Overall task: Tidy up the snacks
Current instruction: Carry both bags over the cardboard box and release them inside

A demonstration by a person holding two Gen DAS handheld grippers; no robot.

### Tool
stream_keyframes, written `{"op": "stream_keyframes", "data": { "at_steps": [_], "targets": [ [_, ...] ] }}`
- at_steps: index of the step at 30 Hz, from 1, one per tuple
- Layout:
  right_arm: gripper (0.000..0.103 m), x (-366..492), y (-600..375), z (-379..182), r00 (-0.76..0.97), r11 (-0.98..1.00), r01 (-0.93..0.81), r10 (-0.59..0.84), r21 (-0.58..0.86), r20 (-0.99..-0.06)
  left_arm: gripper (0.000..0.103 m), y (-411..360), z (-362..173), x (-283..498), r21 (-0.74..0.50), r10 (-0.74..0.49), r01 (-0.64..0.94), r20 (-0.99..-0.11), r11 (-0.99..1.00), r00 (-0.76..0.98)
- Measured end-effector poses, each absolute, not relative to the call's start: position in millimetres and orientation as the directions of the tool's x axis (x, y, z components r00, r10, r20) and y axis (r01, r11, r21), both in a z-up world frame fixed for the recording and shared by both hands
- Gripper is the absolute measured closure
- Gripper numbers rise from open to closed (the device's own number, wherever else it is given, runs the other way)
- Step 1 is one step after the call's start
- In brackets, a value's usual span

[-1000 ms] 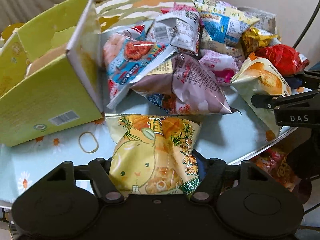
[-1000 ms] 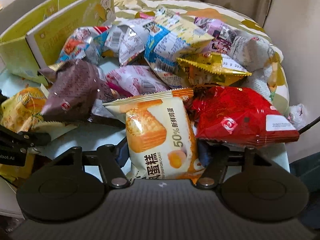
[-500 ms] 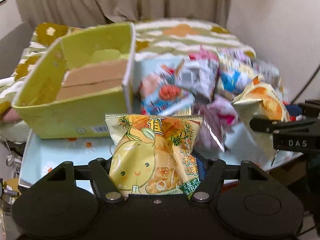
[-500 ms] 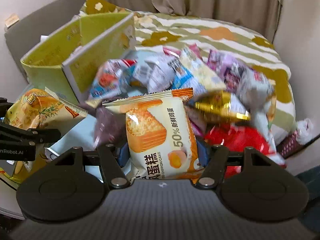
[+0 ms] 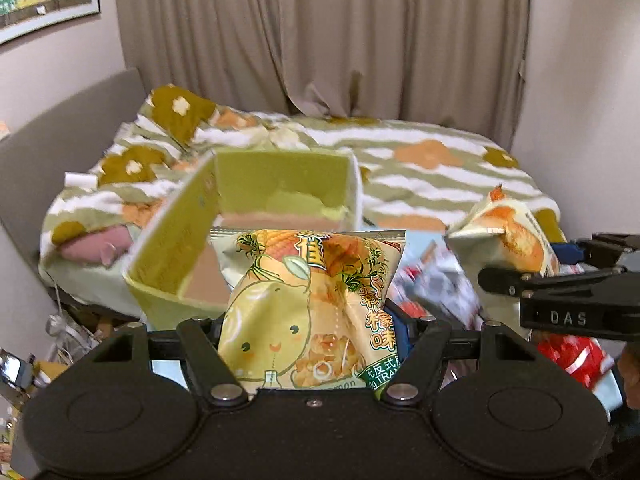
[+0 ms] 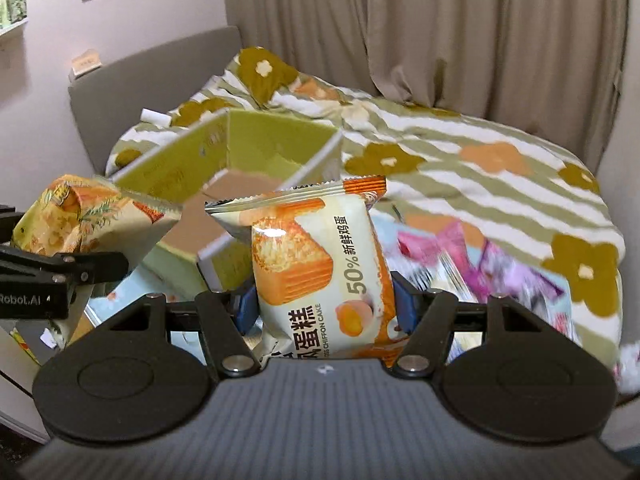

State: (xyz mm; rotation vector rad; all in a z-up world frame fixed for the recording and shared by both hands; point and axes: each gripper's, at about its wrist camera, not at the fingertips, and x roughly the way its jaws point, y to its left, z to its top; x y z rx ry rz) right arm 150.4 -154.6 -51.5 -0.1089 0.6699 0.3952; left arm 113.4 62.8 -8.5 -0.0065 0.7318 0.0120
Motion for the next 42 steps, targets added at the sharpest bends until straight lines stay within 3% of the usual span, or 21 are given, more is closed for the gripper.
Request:
{"op": "stream_keyframes", "data": {
  "at_steps": [12,29,32,35,42],
  "targets": [
    [0.023,240.7,-91.0,-17.6,0.696,0.924,-0.377,0.324,0.058,-0.641,0.03,135.1,7.5,217.1,0.015,0.027,-0.022,-0.652,1.0,0.758],
    [0.023,373.3,7.0,-39.9,0.663,0.979,-0.164,0.199,0.119,-0.722,0.029,177.6,-72.0,382.4,0.042,-0.085,0.185,-0.773,0.982,0.629],
    [0.023,383.9,12.4,-47.8,0.654,0.985,-0.123,0.172,0.121,-0.737,0.025,179.1,-87.3,398.0,0.039,-0.099,0.212,-0.792,0.976,0.602],
    [0.023,392.2,15.4,-53.1,0.646,0.989,-0.088,0.146,0.116,-0.749,0.01,183.9,-93.7,401.5,0.03,-0.118,0.234,-0.796,0.972,0.593],
    [0.023,397.9,23.3,-58.4,0.638,0.991,-0.084,0.132,0.101,-0.759,0.008,203.5,-88.2,387.5,0.02,-0.133,0.242,-0.79,0.97,0.599]
  ]
}}
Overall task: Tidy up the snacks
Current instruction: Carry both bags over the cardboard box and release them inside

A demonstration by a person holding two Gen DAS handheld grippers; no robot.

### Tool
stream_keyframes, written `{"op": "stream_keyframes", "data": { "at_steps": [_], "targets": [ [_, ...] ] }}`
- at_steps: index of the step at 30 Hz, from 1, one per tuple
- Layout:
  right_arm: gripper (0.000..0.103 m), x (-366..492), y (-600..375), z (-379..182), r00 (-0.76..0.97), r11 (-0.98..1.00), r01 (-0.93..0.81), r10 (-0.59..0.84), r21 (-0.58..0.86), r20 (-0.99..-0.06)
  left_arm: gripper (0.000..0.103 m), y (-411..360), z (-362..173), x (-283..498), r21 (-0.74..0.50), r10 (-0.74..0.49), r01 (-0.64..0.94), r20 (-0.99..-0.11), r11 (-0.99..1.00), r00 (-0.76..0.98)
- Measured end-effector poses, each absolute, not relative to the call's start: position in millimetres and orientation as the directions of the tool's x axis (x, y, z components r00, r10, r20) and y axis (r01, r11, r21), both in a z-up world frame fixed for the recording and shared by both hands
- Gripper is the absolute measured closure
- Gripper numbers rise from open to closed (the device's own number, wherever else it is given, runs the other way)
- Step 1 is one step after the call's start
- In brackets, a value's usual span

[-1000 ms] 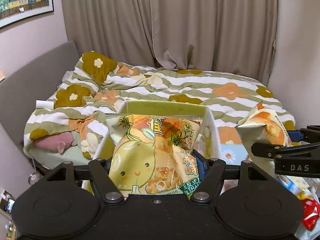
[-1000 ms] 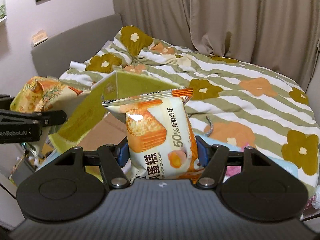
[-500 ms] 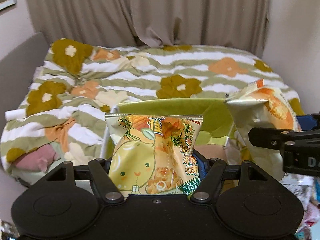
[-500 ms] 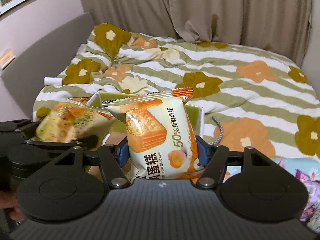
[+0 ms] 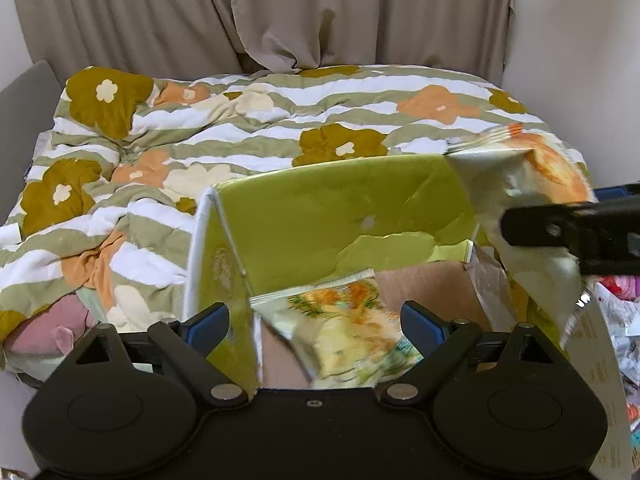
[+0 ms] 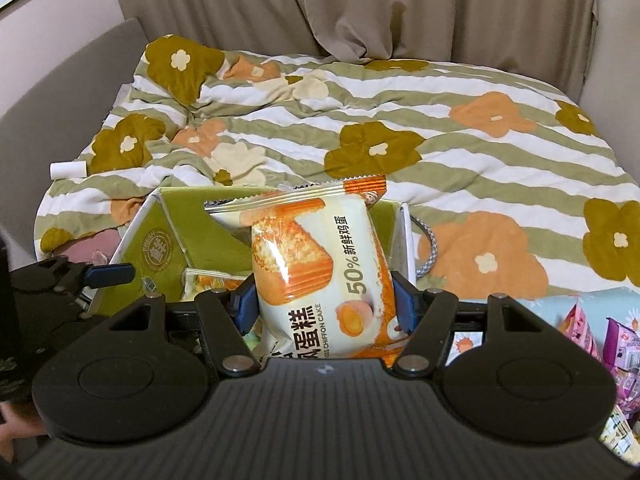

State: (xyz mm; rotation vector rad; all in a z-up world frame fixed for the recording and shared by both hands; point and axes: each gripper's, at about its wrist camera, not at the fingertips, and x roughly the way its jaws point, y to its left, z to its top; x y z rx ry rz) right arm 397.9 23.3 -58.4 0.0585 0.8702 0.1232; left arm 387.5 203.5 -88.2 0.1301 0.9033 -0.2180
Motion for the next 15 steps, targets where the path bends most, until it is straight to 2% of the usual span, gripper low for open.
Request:
{"op": "stream_keyframes", "data": {
  "at_steps": [15],
  "targets": [
    [0.022,437.4,54.0,-91.8,0.55,0.988,-0.111,0.153,0.11,-0.821,0.005,227.4,-69.7,365.3,0.009,-0.116,0.187,-0.754,0.982,0.646]
  ]
}}
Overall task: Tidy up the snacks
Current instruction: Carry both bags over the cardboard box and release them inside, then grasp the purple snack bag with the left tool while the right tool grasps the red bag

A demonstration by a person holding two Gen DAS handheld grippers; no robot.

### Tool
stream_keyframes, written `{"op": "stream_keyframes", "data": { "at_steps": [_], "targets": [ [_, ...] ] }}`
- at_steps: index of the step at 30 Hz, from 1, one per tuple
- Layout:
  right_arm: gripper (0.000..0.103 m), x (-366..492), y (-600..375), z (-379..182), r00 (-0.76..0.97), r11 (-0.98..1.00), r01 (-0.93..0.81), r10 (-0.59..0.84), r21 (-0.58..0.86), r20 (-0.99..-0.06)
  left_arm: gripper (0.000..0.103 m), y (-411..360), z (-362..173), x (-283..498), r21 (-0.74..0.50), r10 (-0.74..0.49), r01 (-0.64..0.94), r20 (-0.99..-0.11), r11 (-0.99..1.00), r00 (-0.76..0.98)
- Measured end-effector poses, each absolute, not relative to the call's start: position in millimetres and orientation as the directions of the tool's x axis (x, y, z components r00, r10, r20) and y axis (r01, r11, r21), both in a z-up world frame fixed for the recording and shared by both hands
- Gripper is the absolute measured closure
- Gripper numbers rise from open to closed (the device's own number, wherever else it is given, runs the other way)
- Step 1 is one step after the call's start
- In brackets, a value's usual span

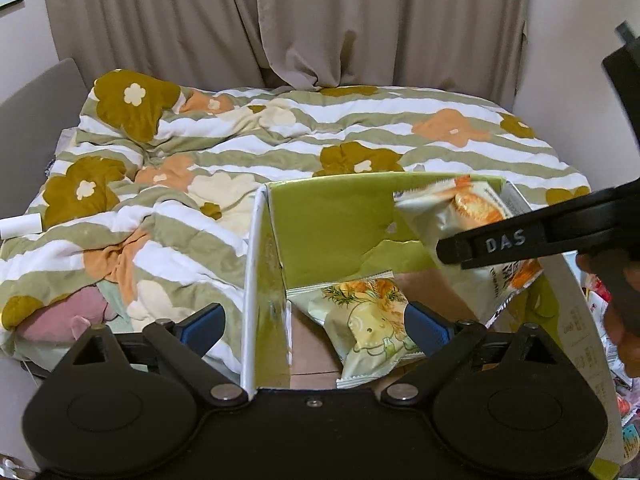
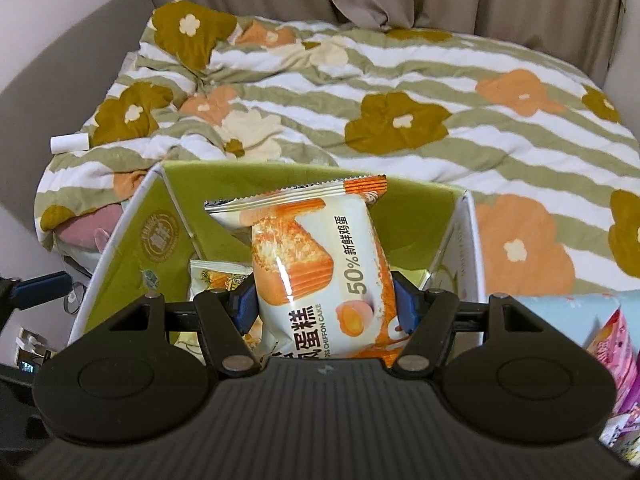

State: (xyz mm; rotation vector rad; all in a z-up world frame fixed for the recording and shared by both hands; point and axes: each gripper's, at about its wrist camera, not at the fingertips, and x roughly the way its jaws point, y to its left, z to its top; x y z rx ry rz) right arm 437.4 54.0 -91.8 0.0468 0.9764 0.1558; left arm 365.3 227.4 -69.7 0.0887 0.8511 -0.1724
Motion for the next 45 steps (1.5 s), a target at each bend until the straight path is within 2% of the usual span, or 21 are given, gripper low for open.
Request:
{"op": "stream_keyframes", "data": {
  "at_steps": [4,6,16,27,36,45],
  "targets": [
    [0.017,440.0,53.2,-99.9,0.547,0.991,-0.103,0.13,0.088,-0.827,0.005,226.7,-70.7,364.7,0.013,-0.115,0.19,-0.752,0.982,0.649],
    [0.0,437.4,51.8,-100.1,0.561,0.992,-0.107,0.12,0.073,-0.819,0.005,225.2,-71.6,362.4,0.023,-0.11,0.192,-0.752,0.981,0.65],
    [0.0,407.4,31.2,-84.0,0.625,0.992,-0.086,0.125,0.091,-0.77,0.005,219.3,-65.9,354.2,0.004,-0.121,0.184,-0.74,0.983,0.662],
    [0.0,337.3,-0.2,-27.9,0.706,0.988,-0.124,0.153,0.092,-0.692,0.004,184.0,-23.8,295.6,0.036,-0.096,0.161,-0.669,0.986,0.737],
    [0.0,258.5,-82.1,3.3,0.755,0.987,-0.138,0.155,0.076,-0.637,0.002,119.7,-0.7,226.1,0.006,-0.123,0.159,-0.611,0.987,0.782],
    [0.0,193.7,-177.5,0.1,0.774,0.996,-0.084,0.075,0.016,-0.628,0.002,45.4,-10.1,178.3,-0.032,-0.178,0.203,-0.627,0.979,0.758]
  ]
}}
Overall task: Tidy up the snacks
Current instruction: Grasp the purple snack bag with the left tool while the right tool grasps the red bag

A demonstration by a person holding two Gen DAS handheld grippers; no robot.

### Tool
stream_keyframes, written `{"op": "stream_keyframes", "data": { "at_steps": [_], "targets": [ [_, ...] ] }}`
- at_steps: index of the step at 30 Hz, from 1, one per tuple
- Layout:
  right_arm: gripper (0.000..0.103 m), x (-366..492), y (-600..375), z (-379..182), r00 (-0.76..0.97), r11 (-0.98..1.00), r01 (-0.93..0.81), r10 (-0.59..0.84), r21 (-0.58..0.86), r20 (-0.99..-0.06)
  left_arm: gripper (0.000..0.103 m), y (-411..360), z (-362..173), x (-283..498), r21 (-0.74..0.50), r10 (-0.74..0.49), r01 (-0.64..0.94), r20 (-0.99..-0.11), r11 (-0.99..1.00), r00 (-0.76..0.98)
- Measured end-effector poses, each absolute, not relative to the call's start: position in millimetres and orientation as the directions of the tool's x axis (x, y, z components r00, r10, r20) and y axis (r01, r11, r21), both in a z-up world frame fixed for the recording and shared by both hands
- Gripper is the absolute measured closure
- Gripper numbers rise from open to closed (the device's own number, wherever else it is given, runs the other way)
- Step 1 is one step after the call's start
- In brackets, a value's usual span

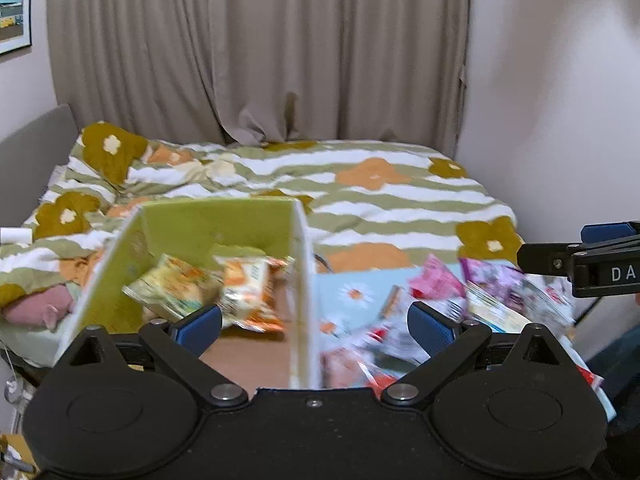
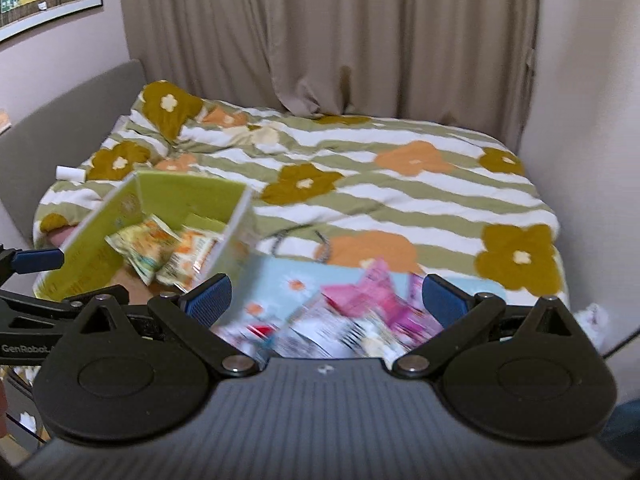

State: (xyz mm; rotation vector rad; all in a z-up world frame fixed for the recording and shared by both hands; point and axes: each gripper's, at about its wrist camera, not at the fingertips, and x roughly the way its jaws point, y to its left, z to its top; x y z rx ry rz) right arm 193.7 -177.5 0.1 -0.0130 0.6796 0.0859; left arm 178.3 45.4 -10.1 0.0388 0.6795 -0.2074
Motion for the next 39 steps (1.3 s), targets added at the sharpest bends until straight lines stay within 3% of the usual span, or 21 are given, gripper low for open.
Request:
{"op": "stream_keyframes", "data": {
  "at_steps": [6,15,27,35,39],
  "targets": [
    [0.0,162.4,-227.2,-15.9,0.761,0.998,-0.05,0.056,0.028,-0.646,0.002,14.0,-30.5,157.5,-0.06,-0.171,0.177,-0.673,0.982,0.72],
    [0.0,133.1,-278.3,-72.6,0.707,1.0,-0.017,0.003,-0.013,-0.707,0.002,-4.2,-94.3,142.4,-0.15,-0.113,-0.005,-0.768,0.989,0.631],
    [0.0,127.0,-313.3,-149.0,0.635,0.999,-0.007,0.031,0.035,-0.772,0.003,-22.4,-147.0,162.2,-0.277,-0.172,-0.088,-0.785,0.957,0.596],
    [0.0,134.5,-314.4,-164.9,0.629,0.998,-0.049,0.051,0.026,-0.776,0.019,-17.4,-172.3,166.8,-0.39,-0.27,-0.101,-0.779,0.915,0.565],
    [0.0,140.8,-315.8,-172.9,0.612,0.998,-0.055,0.056,0.029,-0.789,0.035,-12.1,-173.0,163.4,-0.383,-0.28,-0.072,-0.78,0.921,0.559]
  ]
}}
